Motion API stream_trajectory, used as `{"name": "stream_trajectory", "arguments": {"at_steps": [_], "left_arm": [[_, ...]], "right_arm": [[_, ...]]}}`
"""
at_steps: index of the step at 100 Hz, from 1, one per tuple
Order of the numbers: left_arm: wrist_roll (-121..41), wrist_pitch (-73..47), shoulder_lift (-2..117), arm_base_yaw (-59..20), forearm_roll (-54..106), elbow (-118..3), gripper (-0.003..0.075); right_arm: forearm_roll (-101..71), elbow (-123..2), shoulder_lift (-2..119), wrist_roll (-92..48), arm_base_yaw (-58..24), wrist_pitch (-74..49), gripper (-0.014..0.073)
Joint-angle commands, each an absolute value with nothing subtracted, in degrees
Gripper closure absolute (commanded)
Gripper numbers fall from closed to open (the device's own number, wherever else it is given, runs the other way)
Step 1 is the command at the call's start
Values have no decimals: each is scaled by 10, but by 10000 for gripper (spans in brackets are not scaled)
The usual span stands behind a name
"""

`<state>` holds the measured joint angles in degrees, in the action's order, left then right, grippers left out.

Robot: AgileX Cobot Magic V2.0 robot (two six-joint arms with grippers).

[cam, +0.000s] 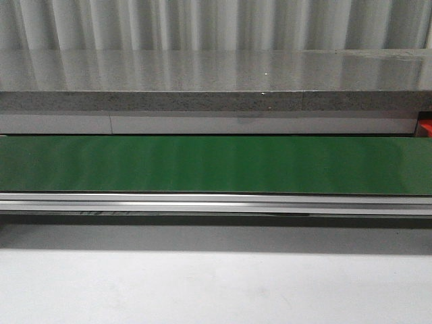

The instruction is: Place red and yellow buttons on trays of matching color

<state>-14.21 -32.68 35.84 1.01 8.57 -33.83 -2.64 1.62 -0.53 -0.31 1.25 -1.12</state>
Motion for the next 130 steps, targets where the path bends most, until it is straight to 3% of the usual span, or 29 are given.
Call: {"name": "stream_trajectory", "arguments": {"at_steps": [1,104,130], "left_arm": [[-142,-284,361,6,95,-353,741],[-142,-283,361,6,91,-348,741],[-106,-47,300,-32,53,-240,741]], "right_arm": [[-26,5,-15,-10,17,39,662],[-26,5,-15,-10,17,35,662],[-26,5,-15,-10,17,35,662]]}}
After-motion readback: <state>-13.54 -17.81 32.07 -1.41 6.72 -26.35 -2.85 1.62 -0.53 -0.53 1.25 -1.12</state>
